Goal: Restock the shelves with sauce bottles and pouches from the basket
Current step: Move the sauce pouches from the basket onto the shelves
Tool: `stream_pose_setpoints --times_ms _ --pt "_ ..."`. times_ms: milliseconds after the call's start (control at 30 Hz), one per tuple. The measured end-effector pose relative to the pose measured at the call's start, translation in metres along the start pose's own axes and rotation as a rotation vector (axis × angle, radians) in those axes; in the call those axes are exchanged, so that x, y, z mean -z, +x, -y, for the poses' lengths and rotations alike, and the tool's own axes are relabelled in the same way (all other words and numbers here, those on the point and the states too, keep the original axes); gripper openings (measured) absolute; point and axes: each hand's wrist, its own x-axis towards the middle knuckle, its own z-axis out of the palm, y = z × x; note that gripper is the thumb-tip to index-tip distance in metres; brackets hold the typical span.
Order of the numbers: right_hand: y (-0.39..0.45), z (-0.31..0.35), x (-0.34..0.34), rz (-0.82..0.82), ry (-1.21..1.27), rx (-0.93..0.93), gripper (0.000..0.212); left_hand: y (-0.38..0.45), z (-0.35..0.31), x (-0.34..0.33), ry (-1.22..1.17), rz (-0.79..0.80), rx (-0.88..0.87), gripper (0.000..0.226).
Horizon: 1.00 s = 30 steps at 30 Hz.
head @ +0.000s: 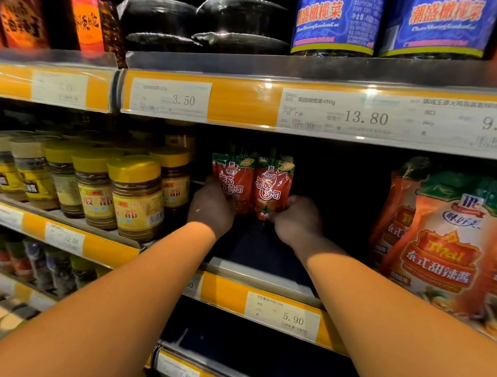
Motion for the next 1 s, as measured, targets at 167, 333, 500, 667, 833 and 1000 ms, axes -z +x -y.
stream_pose_setpoints --times_ms 167,333,500,667,833,1000 --pt "-0.001 0.003 0.003 0.045 0.004 -0.010 0.024 0.005 -0.001 -0.001 0.031 0.049 0.030 0.049" --pt "-0.001 0.005 0.009 0.095 -0.015 -0.020 0.026 0.004 -0.002 0.002 0.032 0.100 0.039 0.051" --pt "-0.005 0.008 0.020 0.211 0.055 -0.045 0.042 -0.005 -0.008 0.019 0.013 0.148 -0.020 0.064" --pt "-0.020 0.005 0.035 0.276 0.187 -0.057 0.036 -0.027 -0.014 0.047 -0.013 0.191 -0.025 0.064" --pt "-0.045 0.014 0.032 0.155 0.048 0.000 0.037 -0.074 -0.009 0.090 -0.135 0.110 -0.039 0.039" --pt "-0.092 0.027 0.030 0.065 0.017 0.085 0.027 -0.148 0.023 0.153 -0.375 0.034 -0.170 0.032"
